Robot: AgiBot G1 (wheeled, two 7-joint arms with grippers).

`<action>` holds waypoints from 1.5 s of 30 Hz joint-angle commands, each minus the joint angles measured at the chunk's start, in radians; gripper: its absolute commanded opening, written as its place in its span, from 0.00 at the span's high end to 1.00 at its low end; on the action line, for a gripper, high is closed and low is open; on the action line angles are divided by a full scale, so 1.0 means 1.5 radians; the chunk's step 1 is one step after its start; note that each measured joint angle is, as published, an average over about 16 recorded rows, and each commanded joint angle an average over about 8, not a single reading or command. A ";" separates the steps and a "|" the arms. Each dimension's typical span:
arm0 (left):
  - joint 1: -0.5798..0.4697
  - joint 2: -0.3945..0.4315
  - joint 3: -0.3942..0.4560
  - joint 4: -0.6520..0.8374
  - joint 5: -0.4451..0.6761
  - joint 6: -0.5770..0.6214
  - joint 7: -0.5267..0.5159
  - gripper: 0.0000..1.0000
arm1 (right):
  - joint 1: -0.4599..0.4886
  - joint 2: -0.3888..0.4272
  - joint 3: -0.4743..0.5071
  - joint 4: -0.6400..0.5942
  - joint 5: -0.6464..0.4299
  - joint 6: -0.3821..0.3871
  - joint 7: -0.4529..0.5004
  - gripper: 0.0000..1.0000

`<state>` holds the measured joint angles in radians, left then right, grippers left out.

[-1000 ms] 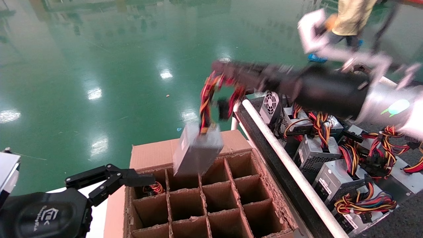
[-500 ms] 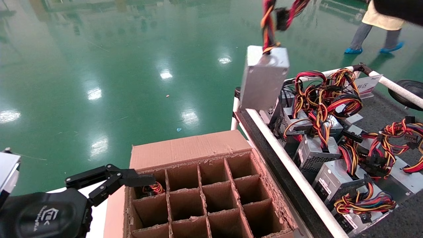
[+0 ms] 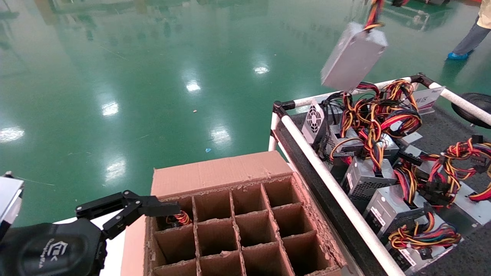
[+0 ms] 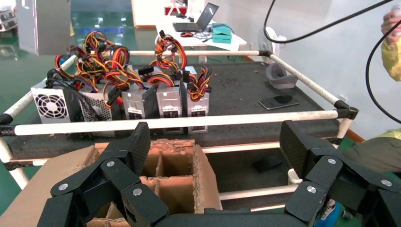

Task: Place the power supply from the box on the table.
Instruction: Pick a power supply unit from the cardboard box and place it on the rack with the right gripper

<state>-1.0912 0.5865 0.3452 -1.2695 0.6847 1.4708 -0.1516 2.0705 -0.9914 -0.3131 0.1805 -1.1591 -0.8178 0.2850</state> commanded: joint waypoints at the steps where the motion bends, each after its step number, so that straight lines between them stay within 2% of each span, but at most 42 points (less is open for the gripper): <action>1: 0.000 0.000 0.000 0.000 0.000 0.000 0.000 0.00 | 0.020 -0.013 -0.002 -0.041 -0.010 0.063 -0.018 1.00; 5: 0.000 0.000 0.000 0.000 0.000 0.000 0.000 0.00 | 0.035 -0.019 0.000 -0.074 -0.012 0.125 -0.039 1.00; 10: 0.000 0.000 0.000 0.000 0.000 0.000 0.000 0.00 | 0.037 -0.015 0.005 -0.093 -0.007 0.155 -0.060 1.00; 32: 0.000 0.000 0.000 0.000 0.000 0.000 0.000 0.00 | -0.033 0.017 0.017 -0.117 0.010 0.152 -0.125 1.00; 45: 0.000 0.000 0.001 0.000 0.000 0.000 0.000 0.00 | -0.050 0.018 0.023 -0.115 0.017 0.152 -0.147 1.00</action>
<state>-1.0914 0.5862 0.3460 -1.2695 0.6842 1.4705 -0.1512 1.9912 -0.9648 -0.2810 0.0073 -1.1354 -0.5871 0.0615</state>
